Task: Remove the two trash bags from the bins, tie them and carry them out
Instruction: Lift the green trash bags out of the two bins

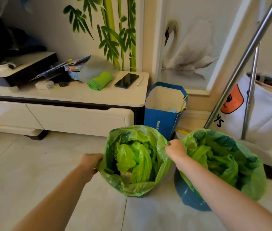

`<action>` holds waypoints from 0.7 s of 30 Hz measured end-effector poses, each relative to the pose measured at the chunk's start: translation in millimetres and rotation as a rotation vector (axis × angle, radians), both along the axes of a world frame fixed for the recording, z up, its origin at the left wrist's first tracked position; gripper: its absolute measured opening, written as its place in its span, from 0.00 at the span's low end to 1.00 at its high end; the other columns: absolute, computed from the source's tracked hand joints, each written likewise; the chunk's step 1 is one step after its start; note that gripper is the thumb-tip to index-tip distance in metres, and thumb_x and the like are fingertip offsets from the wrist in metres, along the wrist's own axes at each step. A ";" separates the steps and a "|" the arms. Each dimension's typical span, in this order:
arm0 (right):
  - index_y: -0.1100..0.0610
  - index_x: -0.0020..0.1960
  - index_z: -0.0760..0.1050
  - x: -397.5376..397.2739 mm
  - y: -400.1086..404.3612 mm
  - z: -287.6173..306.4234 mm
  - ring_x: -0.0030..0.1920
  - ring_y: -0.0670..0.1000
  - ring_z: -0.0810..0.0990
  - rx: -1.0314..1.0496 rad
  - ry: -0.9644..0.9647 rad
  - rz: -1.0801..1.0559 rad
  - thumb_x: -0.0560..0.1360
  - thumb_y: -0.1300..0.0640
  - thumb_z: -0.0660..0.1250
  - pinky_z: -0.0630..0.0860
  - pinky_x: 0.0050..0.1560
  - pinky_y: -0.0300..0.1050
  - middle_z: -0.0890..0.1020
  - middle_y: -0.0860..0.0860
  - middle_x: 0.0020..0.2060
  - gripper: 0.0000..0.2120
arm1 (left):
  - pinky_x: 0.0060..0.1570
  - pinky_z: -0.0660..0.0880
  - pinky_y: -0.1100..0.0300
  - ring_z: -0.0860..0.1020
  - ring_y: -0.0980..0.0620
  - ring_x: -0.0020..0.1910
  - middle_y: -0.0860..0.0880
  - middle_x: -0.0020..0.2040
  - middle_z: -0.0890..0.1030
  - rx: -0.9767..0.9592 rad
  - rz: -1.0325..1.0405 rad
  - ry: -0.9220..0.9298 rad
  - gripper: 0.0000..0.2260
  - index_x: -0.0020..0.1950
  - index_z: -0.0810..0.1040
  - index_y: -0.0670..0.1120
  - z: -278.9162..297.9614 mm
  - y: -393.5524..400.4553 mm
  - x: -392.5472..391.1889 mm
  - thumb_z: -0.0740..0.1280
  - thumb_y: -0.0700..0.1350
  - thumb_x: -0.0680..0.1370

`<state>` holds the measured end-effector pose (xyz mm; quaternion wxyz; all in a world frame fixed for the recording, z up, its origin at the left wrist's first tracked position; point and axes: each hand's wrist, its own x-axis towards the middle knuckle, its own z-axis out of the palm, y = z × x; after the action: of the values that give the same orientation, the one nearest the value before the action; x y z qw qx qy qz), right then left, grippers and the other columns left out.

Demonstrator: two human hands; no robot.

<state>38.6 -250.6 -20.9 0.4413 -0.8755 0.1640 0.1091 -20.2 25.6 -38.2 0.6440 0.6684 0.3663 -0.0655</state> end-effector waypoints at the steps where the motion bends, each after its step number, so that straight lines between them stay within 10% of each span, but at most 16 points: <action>1: 0.63 0.42 0.74 -0.4 0.7 2.3 0.32 0.53 0.69 0.017 0.009 -0.012 0.74 0.66 0.59 0.63 0.29 0.42 0.72 0.57 0.34 0.06 | 0.32 0.71 0.58 0.70 0.46 0.30 0.42 0.32 0.74 -0.003 -0.004 -0.009 0.05 0.45 0.80 0.30 3.4 1.2 1.7 0.67 0.32 0.73; 10: 0.64 0.56 0.75 20.9 7.4 28.2 0.50 0.60 0.80 0.292 0.054 -0.198 0.71 0.66 0.65 0.78 0.55 0.59 0.80 0.62 0.49 0.13 | 0.36 0.77 0.53 0.79 0.43 0.38 0.39 0.42 0.81 -0.138 0.036 -0.163 0.07 0.52 0.79 0.37 46.5 -11.8 15.7 0.67 0.34 0.75; 21: 0.68 0.39 0.76 -31.3 -25.1 68.5 0.34 0.56 0.73 -0.108 -0.216 0.138 0.76 0.62 0.62 0.70 0.37 0.47 0.72 0.58 0.31 0.12 | 0.35 0.74 0.56 0.76 0.48 0.36 0.44 0.39 0.78 -0.027 0.107 -0.234 0.06 0.43 0.77 0.44 77.8 12.7 -21.8 0.66 0.34 0.75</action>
<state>7.3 -275.7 47.6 0.4002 -0.9137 0.0608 0.0353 -41.9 38.3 39.6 0.6941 0.6422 0.3226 0.0424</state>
